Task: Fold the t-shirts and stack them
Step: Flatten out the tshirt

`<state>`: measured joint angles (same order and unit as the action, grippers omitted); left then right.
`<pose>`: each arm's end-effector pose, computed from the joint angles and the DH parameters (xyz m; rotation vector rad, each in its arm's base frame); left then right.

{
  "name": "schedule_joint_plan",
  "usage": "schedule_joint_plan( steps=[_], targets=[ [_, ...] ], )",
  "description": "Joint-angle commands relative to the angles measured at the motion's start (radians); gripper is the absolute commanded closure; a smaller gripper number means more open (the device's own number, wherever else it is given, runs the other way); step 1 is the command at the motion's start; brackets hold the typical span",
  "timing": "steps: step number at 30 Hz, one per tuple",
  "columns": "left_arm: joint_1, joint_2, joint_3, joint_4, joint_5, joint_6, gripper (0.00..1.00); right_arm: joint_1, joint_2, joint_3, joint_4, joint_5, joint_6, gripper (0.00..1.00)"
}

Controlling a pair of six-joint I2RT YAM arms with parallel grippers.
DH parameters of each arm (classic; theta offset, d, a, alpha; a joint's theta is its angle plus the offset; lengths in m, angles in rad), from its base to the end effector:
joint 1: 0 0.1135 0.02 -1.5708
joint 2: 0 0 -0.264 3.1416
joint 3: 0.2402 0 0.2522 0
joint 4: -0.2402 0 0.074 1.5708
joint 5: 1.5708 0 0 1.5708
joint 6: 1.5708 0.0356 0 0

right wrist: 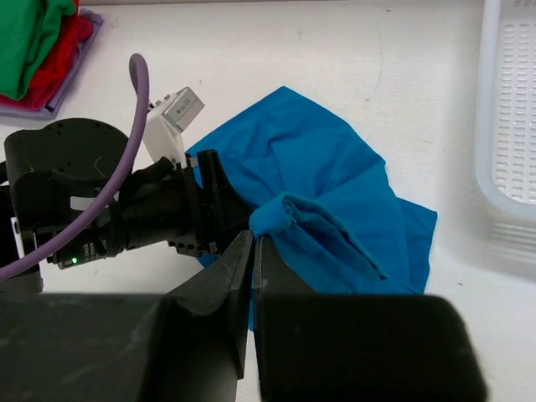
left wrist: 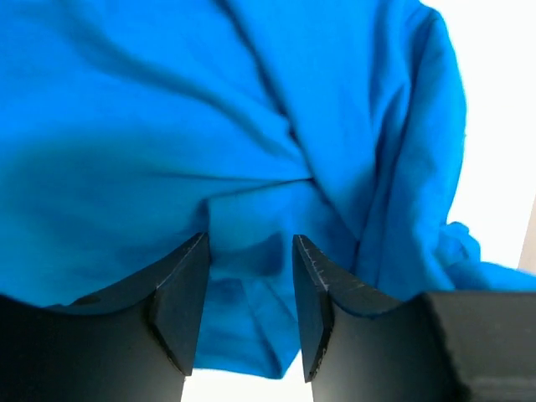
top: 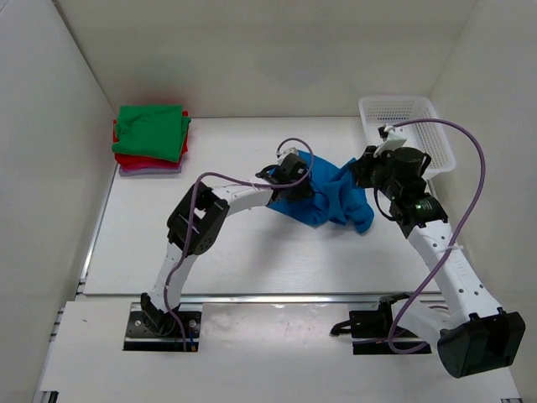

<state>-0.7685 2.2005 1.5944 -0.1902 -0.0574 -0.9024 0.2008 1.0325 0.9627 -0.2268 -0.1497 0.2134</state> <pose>0.3520 -0.3374 0.1583 -0.1957 2.4831 -0.7053 0.2318 0.0526 0.3510 -0.0926 1.8835 0.4247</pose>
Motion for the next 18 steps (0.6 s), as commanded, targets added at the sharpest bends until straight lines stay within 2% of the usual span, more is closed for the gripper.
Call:
schedule_joint_plan(
  steps=[1, 2, 3, 5, 8, 11, 14, 16, 18],
  targets=[
    [-0.008, 0.019, 0.091, -0.058, -0.012, 0.008, 0.5, -0.012, -0.014, -0.005, 0.055, -0.013, -0.011, 1.0],
    [-0.003, 0.027, 0.087, -0.052, -0.01, 0.007, 0.58, -0.012, -0.021, -0.008, 0.053, -0.008, -0.005, 1.0],
    [-0.002, 0.016, 0.076, -0.039, -0.012, 0.002, 0.79, -0.018, -0.026, -0.012, 0.053, -0.007, -0.012, 1.0],
    [-0.005, -0.057, -0.024, 0.099, 0.011, -0.009, 1.0, -0.029, -0.031, -0.03, 0.06, -0.016, -0.023, 1.0],
    [0.027, -0.151, -0.076, 0.115, 0.013, 0.005, 1.0, -0.067, -0.046, -0.022, 0.034, 0.007, -0.058, 1.0],
    [0.108, -0.315, -0.032, -0.019, -0.033, 0.121, 1.0, -0.119, -0.06, 0.06, -0.005, 0.042, -0.11, 1.0],
    [0.208, -0.467, 0.114, -0.194, -0.155, 0.264, 1.0, -0.109, -0.057, 0.177, -0.04, 0.125, -0.183, 0.99],
    [0.27, -0.527, 0.228, -0.328, -0.206, 0.348, 1.0, -0.127, -0.039, 0.247, -0.057, 0.124, -0.157, 1.0],
    [0.325, -0.55, 0.423, -0.432, -0.2, 0.394, 1.0, -0.156, -0.032, 0.312, -0.066, 0.098, -0.146, 1.0]
  ],
)
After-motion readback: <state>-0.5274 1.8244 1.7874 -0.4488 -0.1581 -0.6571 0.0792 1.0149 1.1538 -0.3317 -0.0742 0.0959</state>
